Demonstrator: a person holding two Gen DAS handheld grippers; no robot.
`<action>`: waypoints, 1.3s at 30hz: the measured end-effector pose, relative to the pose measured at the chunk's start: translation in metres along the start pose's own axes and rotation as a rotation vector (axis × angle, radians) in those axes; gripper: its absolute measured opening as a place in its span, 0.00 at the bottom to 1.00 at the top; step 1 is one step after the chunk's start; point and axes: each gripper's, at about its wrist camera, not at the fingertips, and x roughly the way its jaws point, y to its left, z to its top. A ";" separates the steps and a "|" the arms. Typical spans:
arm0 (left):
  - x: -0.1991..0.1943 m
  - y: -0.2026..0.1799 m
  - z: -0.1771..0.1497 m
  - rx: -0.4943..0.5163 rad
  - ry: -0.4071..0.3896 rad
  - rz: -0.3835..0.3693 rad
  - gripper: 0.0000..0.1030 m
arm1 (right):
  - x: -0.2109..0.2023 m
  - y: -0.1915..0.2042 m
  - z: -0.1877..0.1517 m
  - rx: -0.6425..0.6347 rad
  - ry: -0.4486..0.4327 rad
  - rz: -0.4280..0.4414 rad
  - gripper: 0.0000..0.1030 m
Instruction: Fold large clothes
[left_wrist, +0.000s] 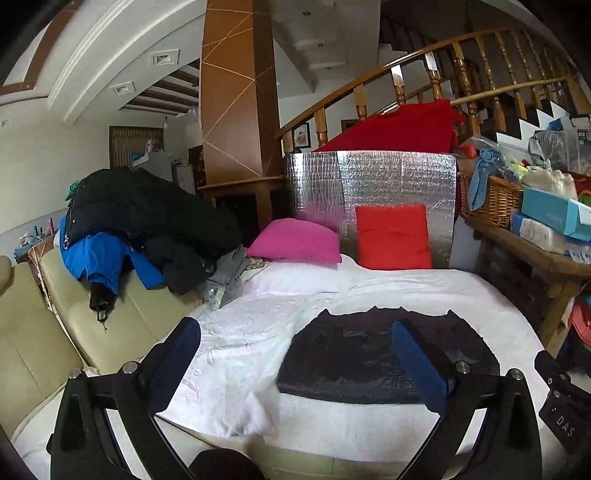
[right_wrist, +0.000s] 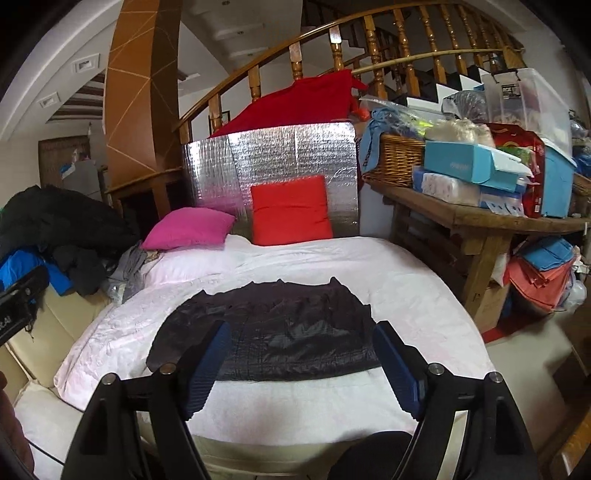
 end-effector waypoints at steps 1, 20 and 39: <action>-0.003 0.000 0.000 0.001 -0.005 0.004 1.00 | -0.003 0.000 0.001 0.004 -0.005 0.002 0.80; -0.009 0.008 -0.002 0.000 -0.003 -0.002 1.00 | -0.007 0.009 0.002 0.005 -0.003 0.025 0.80; -0.005 0.009 -0.004 0.009 0.010 0.001 1.00 | -0.005 0.006 0.003 0.017 -0.002 0.026 0.80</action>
